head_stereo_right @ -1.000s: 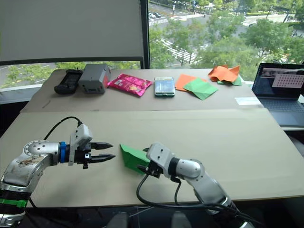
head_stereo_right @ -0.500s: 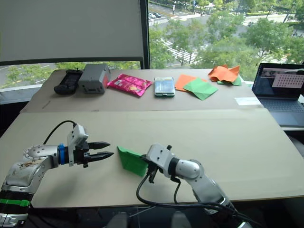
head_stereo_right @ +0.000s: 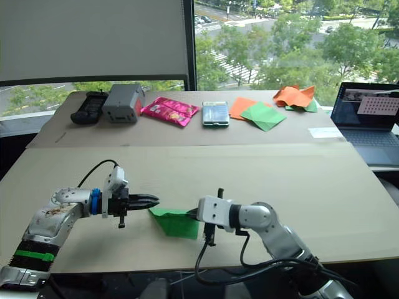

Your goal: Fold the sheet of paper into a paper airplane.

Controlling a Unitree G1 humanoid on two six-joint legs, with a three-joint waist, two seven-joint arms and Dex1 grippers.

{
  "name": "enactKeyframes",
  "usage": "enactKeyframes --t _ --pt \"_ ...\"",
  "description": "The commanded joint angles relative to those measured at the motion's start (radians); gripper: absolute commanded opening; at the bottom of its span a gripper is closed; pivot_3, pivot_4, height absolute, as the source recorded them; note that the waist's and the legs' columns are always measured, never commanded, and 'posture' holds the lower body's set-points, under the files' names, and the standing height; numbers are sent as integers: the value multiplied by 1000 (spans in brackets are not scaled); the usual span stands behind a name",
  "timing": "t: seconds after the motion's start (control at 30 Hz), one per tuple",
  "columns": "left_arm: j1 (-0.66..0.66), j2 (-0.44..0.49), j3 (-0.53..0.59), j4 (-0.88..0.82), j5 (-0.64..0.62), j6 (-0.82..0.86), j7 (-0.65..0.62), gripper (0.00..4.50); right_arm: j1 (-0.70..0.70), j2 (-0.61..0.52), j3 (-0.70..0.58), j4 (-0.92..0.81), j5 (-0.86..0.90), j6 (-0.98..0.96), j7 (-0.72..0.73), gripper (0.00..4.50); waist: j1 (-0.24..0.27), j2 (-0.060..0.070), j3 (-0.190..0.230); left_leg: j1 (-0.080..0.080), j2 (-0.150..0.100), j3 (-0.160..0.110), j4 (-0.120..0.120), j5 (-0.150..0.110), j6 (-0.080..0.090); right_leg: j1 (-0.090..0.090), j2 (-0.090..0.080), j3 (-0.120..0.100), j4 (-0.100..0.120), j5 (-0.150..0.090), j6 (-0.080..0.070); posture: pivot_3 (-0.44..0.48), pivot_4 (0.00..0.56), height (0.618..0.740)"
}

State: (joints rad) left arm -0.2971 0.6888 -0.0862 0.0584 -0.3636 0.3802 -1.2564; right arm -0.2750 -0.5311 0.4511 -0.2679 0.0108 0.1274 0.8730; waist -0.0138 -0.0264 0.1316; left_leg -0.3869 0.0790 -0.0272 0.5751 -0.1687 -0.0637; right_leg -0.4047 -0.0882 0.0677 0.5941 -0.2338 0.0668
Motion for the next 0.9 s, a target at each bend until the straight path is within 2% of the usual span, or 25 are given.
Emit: enactKeyframes --t 0.03,0.53,0.9 --pt "0 3 -18 -35 11 -14 -2 30 -2 6 -6 -24 -8 -26 4 0 0 0 0 0 0 0 0 0 0 0 0 0 0 0 0 0 150 718" --pt "18 26 -117 5 187 -152 43 30 10 21 2 -51 -11 26 -1 0 2 0 0 0 0 0 0 0 0 0 0 0 0 0 0 0 150 718" --pt "39 61 -149 38 268 -272 40 30 -32 97 -6 5 -21 186 -56 0 -3 4 -2 3 0 0 0 0 0 1 0 0 1 0 0 0 150 718"
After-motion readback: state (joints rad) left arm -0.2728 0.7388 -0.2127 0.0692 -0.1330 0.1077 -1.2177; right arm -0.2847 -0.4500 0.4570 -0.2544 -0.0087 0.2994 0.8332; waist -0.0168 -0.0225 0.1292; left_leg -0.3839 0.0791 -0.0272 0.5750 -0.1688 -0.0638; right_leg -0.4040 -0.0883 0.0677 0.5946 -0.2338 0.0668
